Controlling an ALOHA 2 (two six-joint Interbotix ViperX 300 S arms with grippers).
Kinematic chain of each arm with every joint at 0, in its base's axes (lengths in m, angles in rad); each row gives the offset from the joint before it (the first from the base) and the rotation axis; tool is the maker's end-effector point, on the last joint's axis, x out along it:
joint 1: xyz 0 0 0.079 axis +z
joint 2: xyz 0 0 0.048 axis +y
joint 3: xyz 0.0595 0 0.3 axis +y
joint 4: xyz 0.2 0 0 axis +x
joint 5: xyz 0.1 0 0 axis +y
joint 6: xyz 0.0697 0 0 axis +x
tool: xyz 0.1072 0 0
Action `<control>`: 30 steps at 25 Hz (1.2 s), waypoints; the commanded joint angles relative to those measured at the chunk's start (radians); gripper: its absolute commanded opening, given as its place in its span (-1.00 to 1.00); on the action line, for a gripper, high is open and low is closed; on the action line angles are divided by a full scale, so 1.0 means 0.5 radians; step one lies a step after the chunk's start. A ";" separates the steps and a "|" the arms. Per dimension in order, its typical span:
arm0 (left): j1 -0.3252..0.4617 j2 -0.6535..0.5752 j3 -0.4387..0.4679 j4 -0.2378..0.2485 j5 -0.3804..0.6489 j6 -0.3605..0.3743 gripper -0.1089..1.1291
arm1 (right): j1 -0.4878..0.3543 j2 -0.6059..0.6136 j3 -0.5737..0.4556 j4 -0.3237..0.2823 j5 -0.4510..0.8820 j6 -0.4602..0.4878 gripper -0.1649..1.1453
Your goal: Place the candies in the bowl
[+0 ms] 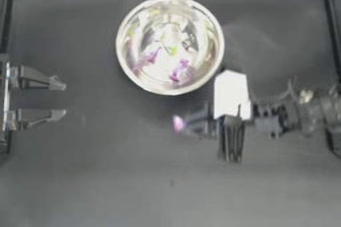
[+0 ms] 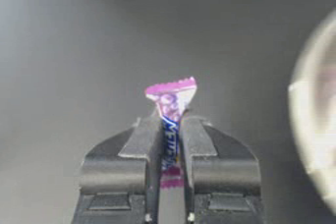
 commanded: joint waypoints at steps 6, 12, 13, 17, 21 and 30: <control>0.000 0.000 -0.012 -0.003 -0.025 -0.003 0.59 | -0.522 -0.015 -0.009 -0.160 -0.399 -0.040 -0.11; 0.003 0.000 -0.003 -0.003 -0.025 -0.003 0.59 | -0.795 0.126 -0.058 -0.270 -0.546 -0.040 -0.11; 0.006 0.000 -0.006 -0.003 -0.025 -0.003 0.59 | -0.831 0.156 -0.074 -0.282 -0.574 -0.043 -0.11; 0.018 0.000 -0.003 -0.009 -0.025 -0.006 0.59 | -0.954 0.301 -0.132 -0.322 -0.666 -0.043 -0.11; 0.028 0.000 0.003 -0.031 -0.025 -0.006 0.59 | -1.034 0.466 -0.190 -0.344 -0.746 -0.043 -0.10; 0.040 -0.003 0.009 -0.037 -0.025 -0.006 0.59 | -1.080 0.638 -0.258 -0.433 -0.810 -0.043 0.35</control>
